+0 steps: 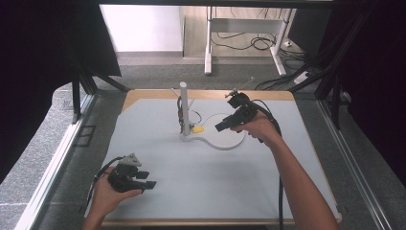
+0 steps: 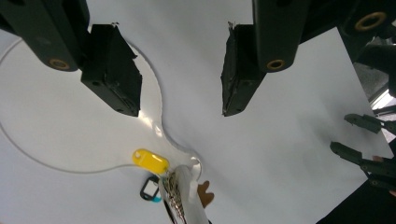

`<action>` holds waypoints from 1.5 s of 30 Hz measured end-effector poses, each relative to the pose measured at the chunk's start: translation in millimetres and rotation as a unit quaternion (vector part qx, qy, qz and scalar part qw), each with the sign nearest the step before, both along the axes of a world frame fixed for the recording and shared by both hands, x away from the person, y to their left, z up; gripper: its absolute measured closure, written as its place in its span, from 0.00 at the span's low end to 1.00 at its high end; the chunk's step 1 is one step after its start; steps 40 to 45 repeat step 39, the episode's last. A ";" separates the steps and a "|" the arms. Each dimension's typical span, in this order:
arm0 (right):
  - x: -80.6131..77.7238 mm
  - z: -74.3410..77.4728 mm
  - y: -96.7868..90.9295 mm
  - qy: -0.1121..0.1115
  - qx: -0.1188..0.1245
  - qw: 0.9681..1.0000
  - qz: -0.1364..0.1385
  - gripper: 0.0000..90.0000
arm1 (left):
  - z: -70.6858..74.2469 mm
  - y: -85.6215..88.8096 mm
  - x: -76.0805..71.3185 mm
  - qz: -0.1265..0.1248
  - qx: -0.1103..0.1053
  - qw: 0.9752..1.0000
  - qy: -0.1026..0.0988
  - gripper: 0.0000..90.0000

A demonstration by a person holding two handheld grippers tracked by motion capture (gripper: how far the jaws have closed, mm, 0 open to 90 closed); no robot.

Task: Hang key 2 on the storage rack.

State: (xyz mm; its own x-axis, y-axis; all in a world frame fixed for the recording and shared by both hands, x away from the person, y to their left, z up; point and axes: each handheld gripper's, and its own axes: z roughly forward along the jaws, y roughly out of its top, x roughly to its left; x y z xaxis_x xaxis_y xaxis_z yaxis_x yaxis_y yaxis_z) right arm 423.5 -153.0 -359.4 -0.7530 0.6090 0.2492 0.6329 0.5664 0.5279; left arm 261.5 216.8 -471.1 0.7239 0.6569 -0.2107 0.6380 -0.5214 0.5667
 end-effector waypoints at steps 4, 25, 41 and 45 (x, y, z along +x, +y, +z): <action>-12.2 -13.2 -19.4 -0.007 0.011 1.000 -0.008 0.53 | 0.0 -0.6 1.1 0.007 -0.005 1.000 0.001 0.54; -104.6 -74.5 -90.2 -0.064 0.057 0.995 -0.059 0.53 | 0.7 -2.1 -2.3 0.002 -0.001 1.000 -0.004 0.53; -129.1 -101.1 -93.6 -0.096 0.071 0.990 -0.075 0.50 | 1.8 -0.1 -4.9 0.008 -0.004 1.000 -0.002 0.52; -129.1 -101.1 -93.6 -0.096 0.071 0.990 -0.075 0.50 | 1.8 -0.1 -4.9 0.008 -0.004 1.000 -0.002 0.52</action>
